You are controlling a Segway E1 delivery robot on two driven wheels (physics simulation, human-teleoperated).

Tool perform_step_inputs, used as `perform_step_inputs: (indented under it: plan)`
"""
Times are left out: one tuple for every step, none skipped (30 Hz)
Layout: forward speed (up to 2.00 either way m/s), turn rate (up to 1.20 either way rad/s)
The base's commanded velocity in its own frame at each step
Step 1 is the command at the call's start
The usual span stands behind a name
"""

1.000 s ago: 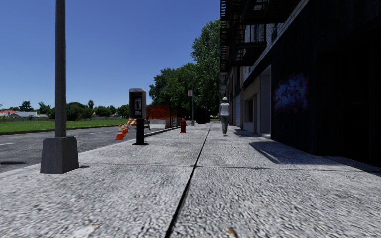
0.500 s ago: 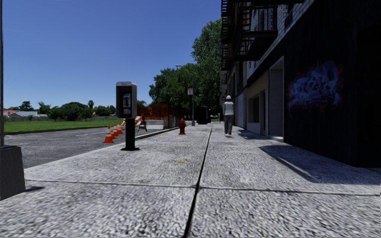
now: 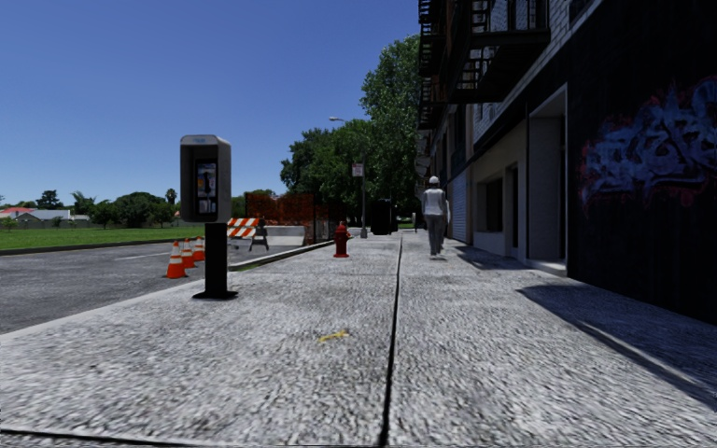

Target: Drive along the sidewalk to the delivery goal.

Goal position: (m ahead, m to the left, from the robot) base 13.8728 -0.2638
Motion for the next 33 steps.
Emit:
perform_step_inputs:
  plan:
    - [2.0, -0.15]
    - [2.0, -0.16]
    - [2.0, -0.16]
    - [2.0, -0.16]
    - [2.0, -0.19]
    - [2.0, -0.22]
    - [2.0, -0.24]
    - [2.0, -0.24]
    - [2.0, -0.24]
    - [2.0, -0.24]
    - [2.0, -0.24]
    - [2.0, -0.24]
    - [2.0, -0.24]
    - [2.0, -0.22]
    - [2.0, -0.22]
    - [2.0, -0.04]
    - [2.0, 0.0]
    - [2.0, 0.0]
    - [2.0, 0.0]
    - [2.0, 0.0]
    - [2.0, 0.0]
    - [2.0, 0.0]
    - [2.0, 0.0]
    - [2.0, 0.0]
    - [2.0, 0.0]
    - [2.0, 0.0]
    - [2.0, 0.0]
    - [2.0, 0.0]
    - [2.0, 0.0]
    - [2.0, 0.0]
    - [2.0, 0.0]
    - [2.0, 0.0]
    - [2.0, 0.0]
